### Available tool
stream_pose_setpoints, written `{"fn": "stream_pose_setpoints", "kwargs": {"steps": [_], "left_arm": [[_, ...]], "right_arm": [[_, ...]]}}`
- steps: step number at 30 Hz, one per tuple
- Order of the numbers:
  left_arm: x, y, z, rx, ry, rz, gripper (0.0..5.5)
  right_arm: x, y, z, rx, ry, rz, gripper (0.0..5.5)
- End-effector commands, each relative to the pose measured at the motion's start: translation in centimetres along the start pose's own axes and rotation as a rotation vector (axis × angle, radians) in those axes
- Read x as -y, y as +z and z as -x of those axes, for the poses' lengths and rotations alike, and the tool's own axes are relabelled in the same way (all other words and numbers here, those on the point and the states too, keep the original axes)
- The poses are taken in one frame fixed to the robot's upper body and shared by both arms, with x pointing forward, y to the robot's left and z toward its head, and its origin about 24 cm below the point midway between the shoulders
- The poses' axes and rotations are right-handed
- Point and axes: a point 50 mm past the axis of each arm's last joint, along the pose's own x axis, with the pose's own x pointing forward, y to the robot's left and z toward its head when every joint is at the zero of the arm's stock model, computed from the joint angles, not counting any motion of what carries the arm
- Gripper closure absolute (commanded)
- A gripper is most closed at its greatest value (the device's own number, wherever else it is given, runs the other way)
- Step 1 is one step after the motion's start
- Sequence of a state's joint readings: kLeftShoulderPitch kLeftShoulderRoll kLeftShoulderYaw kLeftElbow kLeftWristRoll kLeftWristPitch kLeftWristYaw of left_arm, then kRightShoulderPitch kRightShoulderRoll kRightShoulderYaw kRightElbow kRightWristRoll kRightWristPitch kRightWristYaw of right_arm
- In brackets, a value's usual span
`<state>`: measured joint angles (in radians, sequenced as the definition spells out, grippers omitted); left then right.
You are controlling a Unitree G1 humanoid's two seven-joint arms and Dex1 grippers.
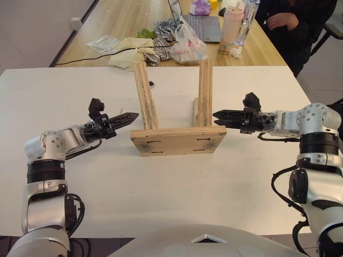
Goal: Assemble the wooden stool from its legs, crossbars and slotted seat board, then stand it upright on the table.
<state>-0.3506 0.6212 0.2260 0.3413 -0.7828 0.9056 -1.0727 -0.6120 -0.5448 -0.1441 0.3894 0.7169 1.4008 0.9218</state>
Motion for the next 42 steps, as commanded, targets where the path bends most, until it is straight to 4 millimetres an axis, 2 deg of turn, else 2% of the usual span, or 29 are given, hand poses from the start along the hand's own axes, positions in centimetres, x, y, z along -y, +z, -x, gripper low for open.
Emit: {"fn": "stream_pose_setpoints", "kwargs": {"steps": [1,3,6,9,13,19,24,28,29,34,37,40,42], "left_arm": [[-0.3,-0.1,2.5,0.079,0.093,-0.354,3.25],[-0.9,-1.3,3.7,-0.009,0.155,-0.493,3.25],[-1.7,-4.9,5.1,-0.313,0.149,-0.688,3.25],[-1.0,-5.4,4.9,-0.314,0.045,-0.674,3.25],[-0.7,-5.3,4.0,-0.316,-0.018,-0.702,3.25],[-0.9,-5.5,1.6,-0.280,-0.060,-0.719,3.25],[-1.1,-5.9,-0.3,-0.278,-0.088,-0.703,3.25],[-1.1,-5.9,-1.6,-0.289,-0.135,-0.689,3.25],[-1.1,-5.9,-1.8,-0.290,-0.142,-0.686,3.44],[-1.1,-6.3,-2.4,-0.303,-0.191,-0.601,3.72],[0.0,-5.6,-2.8,-0.228,-0.247,-0.363,3.73],[1.0,-5.6,-3.1,-0.228,-0.291,-0.222,3.73],[2.6,-5.2,-2.9,-0.197,-0.351,-0.103,3.73]], "right_arm": [[2.4,-1.5,2.9,-0.008,-0.250,0.404,2.55],[3.6,-2.1,4.1,0.046,-0.295,0.530,2.55],[5.2,-2.9,5.6,0.148,-0.318,0.578,2.55],[4.8,-3.4,5.9,0.179,-0.239,0.601,2.28],[3.8,-4.1,5.1,0.117,-0.131,0.647,1.72],[2.4,-4.7,3.3,0.027,-0.001,0.683,1.72],[3.0,-4.8,0.8,-0.002,0.006,0.709,1.72],[3.4,-5.4,-1.1,-0.043,0.028,0.729,2.27],[3.5,-5.5,-1.4,-0.048,0.032,0.733,2.43],[3.7,-5.4,-1.5,-0.063,0.025,0.719,3.16],[3.5,-4.9,-0.8,-0.055,0.050,0.608,3.30],[2.3,-4.7,-0.5,-0.076,0.120,0.502,3.31],[0.5,-3.8,0.1,-0.071,0.206,0.355,3.32]]}}
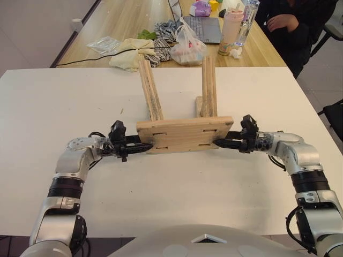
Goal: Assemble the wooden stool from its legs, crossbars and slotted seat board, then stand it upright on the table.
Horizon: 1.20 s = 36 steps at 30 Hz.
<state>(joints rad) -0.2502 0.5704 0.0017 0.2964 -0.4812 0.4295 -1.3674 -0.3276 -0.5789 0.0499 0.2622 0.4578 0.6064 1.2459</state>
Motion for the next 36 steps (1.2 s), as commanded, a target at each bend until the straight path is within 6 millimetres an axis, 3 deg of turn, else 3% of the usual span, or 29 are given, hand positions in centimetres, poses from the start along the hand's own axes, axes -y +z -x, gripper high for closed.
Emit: {"fn": "stream_pose_setpoints", "kwargs": {"steps": [1,5,8,12,16,20,25,30,31,33,36], "left_arm": [[2.6,1.4,-1.2,0.156,-0.160,0.298,3.73],[3.5,3.8,-0.3,0.292,-0.088,0.452,3.76],[4.4,5.6,0.2,0.415,-0.082,0.510,3.84],[4.9,8.6,0.6,0.585,0.051,0.551,4.11],[2.8,11.1,1.1,0.719,0.245,0.651,4.22],[-2.0,11.9,1.2,0.762,0.553,0.785,4.22],[-6.0,10.9,-0.2,0.750,0.743,0.909,4.22],[-7.3,9.6,-2.1,0.702,0.789,0.958,4.22],[-7.3,9.6,-2.2,0.717,0.781,0.947,4.22],[-7.5,10.2,-2.1,0.790,0.754,0.929,3.67],[-7.4,11.8,-0.5,0.983,0.686,0.853,3.14]], "right_arm": [[-2.6,3.1,0.4,0.054,0.227,-0.319,3.33],[-4.5,8.4,2.5,0.203,0.355,-0.442,3.36],[-4.0,10.0,3.4,0.301,0.341,-0.521,3.50],[-3.4,12.9,5.4,0.463,0.322,-0.548,3.88],[-2.5,15.2,4.7,0.520,0.297,-0.635,4.11],[-1.3,16.8,2.3,0.498,0.189,-0.769,4.18],[0.7,17.1,-0.4,0.485,-0.073,-0.913,4.19],[2.0,16.1,-1.7,0.445,-0.224,-0.999,4.19],[2.1,16.0,-1.8,0.440,-0.241,-1.010,3.81],[2.2,15.9,-1.8,0.436,-0.250,-1.014,3.48],[2.7,15.6,-1.2,0.482,-0.268,-1.012,2.98]]}}
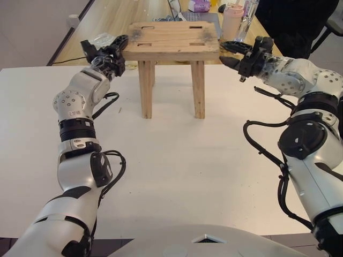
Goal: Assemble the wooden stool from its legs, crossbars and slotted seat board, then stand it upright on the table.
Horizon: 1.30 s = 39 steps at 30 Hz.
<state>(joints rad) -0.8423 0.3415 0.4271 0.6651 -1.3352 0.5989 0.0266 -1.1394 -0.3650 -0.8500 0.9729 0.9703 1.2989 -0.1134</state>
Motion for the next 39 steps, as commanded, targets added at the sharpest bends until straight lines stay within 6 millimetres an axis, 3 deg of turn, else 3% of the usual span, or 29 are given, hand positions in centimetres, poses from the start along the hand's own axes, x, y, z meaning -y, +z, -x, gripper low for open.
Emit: {"fn": "stream_pose_setpoints", "kwargs": {"steps": [1,5,8,12,14,19,21,23,26,32,35,39], "left_arm": [[-3.5,1.0,1.6,0.122,0.047,0.011,3.02],[-3.6,2.2,2.8,0.219,0.016,-0.095,2.67],[-4.3,2.6,3.9,0.276,0.019,-0.177,2.67],[-5.2,2.9,5.2,0.348,0.049,-0.372,3.16],[-5.0,3.2,5.9,0.416,0.027,-0.444,3.37],[-3.2,2.4,5.4,0.468,-0.050,-0.698,4.01],[-2.3,1.9,4.3,0.448,-0.101,-0.639,4.01],[-1.5,1.7,3.7,0.442,-0.143,-0.596,3.77],[-0.1,1.5,3.6,0.464,-0.232,-0.668,3.27],[1.6,0.5,5.5,0.625,-0.316,-1.124,3.07],[1.5,-0.8,6.5,0.676,-0.339,-1.245,3.42],[-0.3,-7.5,8.4,0.481,-0.394,-1.150,4.11]], "right_arm": [[0.9,0.7,0.6,0.062,-0.026,0.002,2.83],[2.9,1.1,1.6,0.148,-0.009,0.008,2.18],[4.1,0.3,1.9,0.167,0.022,0.027,2.13],[4.8,-0.5,2.2,0.249,0.017,0.156,2.10],[5.2,-0.9,2.5,0.313,0.029,0.225,2.38],[5.7,-2.7,2.5,0.346,0.065,0.309,3.06],[5.7,-3.2,2.2,0.330,0.076,0.309,3.06],[5.8,-3.4,1.9,0.322,0.076,0.312,2.80],[5.9,-3.5,1.8,0.326,0.078,0.317,2.23],[6.6,-3.9,1.7,0.375,0.014,0.463,2.02],[7.0,-4.4,1.7,0.415,-0.015,0.536,2.37],[7.5,-5.6,2.2,0.540,-0.130,0.778,3.11]]}}
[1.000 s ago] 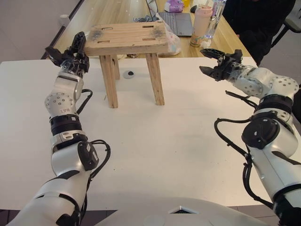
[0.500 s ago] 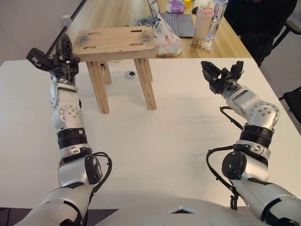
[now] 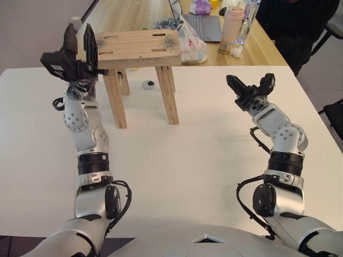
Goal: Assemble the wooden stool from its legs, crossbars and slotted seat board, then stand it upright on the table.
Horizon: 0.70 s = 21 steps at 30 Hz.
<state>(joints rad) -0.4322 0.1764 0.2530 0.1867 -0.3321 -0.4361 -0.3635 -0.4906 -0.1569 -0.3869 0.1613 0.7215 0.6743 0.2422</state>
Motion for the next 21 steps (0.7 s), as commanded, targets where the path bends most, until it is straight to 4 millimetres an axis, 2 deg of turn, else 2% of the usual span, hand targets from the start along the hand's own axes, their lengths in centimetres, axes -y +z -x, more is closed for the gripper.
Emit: {"fn": "stream_pose_setpoints", "kwargs": {"steps": [1,4,8,10,15,21], "left_arm": [[5.0,-1.7,4.1,-0.149,-0.064,0.157,4.24],[6.7,-3.5,7.2,-0.297,0.036,0.267,4.66],[6.4,-4.6,8.7,-0.399,0.139,0.283,5.17],[5.9,-5.2,8.9,-0.437,0.188,0.294,5.46],[4.3,-5.9,8.7,-0.508,0.232,0.327,5.50],[3.3,-6.3,8.2,-0.581,0.242,0.368,5.50]], "right_arm": [[-0.4,-1.3,1.0,0.080,-0.069,0.210,3.26],[-1.1,-2.6,2.1,0.132,-0.107,0.427,3.72],[-2.2,-3.9,2.6,0.178,-0.115,0.522,4.32],[-2.8,-4.9,3.0,0.175,-0.092,0.566,4.64],[-3.4,-7.3,3.3,0.168,-0.117,0.525,5.47],[-3.2,-8.1,3.4,0.196,-0.175,0.509,5.47]]}}
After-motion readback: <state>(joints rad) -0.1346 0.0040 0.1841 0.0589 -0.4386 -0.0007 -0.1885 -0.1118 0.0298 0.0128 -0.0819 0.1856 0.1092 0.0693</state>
